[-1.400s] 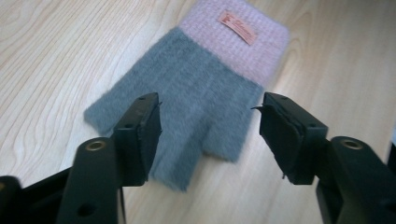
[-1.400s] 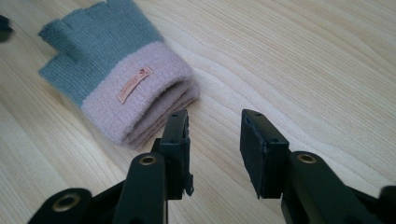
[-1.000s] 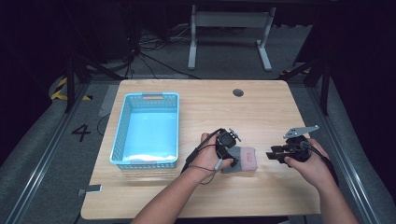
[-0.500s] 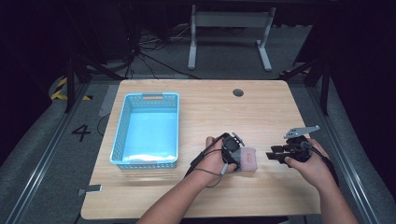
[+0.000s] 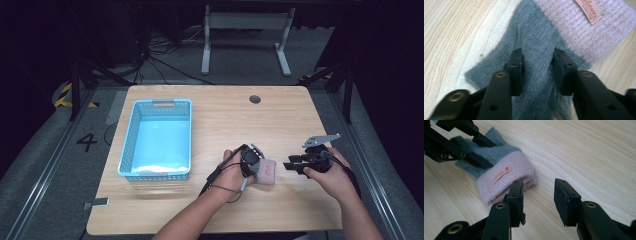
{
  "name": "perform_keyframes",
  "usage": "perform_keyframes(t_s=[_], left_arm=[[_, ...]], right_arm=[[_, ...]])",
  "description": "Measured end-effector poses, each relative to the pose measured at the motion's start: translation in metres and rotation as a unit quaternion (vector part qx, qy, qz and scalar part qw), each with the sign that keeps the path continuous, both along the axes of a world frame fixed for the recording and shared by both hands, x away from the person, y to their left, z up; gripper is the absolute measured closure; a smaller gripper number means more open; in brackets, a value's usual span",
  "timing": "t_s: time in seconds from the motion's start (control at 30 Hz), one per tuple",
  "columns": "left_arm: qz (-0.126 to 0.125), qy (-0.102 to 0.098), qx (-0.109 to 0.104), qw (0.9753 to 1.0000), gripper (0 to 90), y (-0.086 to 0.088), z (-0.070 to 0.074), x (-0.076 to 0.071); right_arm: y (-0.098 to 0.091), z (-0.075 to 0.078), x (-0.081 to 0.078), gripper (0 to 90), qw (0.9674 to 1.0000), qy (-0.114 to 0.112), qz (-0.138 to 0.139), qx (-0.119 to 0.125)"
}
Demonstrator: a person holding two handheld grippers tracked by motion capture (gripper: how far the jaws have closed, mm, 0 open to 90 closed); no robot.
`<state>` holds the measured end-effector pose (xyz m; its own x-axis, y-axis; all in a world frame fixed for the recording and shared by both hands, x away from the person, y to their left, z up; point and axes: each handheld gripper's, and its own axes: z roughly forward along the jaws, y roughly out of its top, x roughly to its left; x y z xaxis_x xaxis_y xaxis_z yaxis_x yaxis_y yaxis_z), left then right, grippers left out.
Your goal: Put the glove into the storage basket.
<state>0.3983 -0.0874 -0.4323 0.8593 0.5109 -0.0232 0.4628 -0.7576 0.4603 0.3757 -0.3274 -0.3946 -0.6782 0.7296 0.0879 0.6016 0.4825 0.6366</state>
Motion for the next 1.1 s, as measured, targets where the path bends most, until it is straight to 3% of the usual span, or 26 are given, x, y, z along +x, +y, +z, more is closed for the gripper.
perform_keyframes(t_s=[0.17,0.43,0.8,1.1], left_arm=[[0.0,0.007,0.001,1.0,70.0,0.002,0.005,0.001],[-0.005,0.013,-0.01,0.9999,70.7,0.017,0.024,-0.001],[0.004,-0.014,-0.028,0.9995,70.7,0.054,0.069,-0.002],[0.017,-0.024,-0.036,0.9989,70.6,0.08,0.09,-0.004]], right_arm=[[-0.001,0.0,0.003,61.7,1.0,-0.003,0.001,0.001],[-0.002,0.002,0.005,61.7,1.0,-0.005,0.001,0.005],[0.0,0.001,0.012,61.4,1.0,-0.001,0.004,0.006],[0.007,-0.004,0.019,61.1,0.9999,0.007,0.014,0.004]])
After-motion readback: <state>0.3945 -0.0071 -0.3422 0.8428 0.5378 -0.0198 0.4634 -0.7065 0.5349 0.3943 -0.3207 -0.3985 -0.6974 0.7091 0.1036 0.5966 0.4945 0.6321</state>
